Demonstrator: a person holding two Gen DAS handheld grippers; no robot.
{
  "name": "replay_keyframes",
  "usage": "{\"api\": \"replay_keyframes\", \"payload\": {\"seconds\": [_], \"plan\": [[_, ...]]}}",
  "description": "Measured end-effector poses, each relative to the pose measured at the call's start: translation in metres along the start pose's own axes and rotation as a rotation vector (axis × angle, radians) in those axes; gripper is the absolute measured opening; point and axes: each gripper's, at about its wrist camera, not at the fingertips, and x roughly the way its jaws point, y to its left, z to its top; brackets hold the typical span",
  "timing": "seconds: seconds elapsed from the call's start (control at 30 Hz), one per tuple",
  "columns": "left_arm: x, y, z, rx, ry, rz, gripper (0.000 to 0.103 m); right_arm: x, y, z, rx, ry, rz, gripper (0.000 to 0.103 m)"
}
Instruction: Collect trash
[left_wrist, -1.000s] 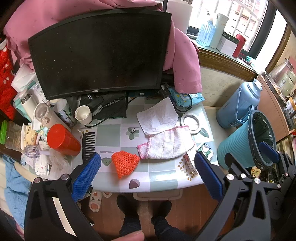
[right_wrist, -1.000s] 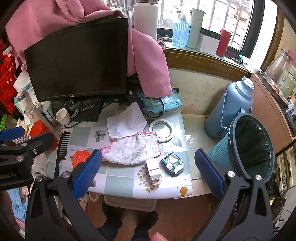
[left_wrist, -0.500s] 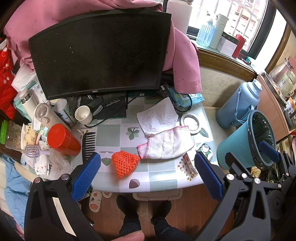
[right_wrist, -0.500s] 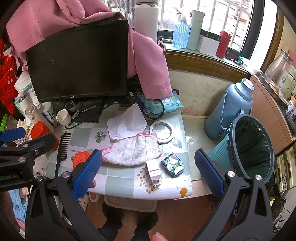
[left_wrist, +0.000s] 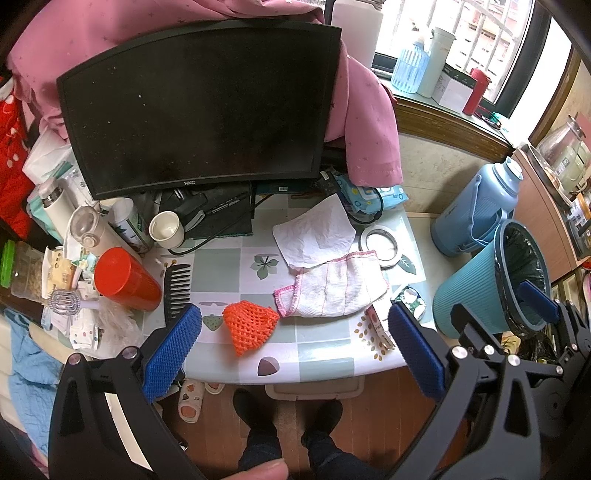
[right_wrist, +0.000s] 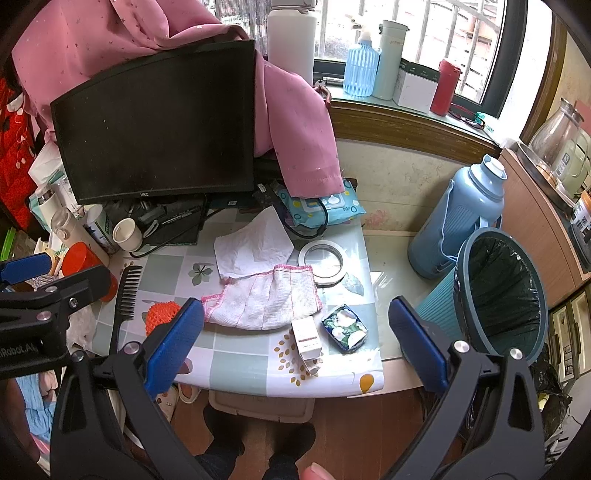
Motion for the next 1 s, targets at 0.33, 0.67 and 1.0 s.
{"api": "replay_keyframes", "payload": {"seconds": [0.33, 0.67, 1.0], "plan": [[-0.0001, 0.0, -0.0001, 0.0, -0.001, 0.0, 0.098, -0.0002, 0.0002, 0.0005, 0.002, -0.001, 0.008, 0.099], [-0.0002, 0.0, -0.0001, 0.0, 0.0, 0.0, 0.098, 0.0011, 0.0006, 0.0028, 0.001, -0.001, 0.028, 0.099], [-0.0001, 0.0, -0.0001, -0.001, 0.001, 0.0, 0.098, 0.0016, -0.0001, 0.0025, 0.002, -0.003, 0.03, 0.099]]}}
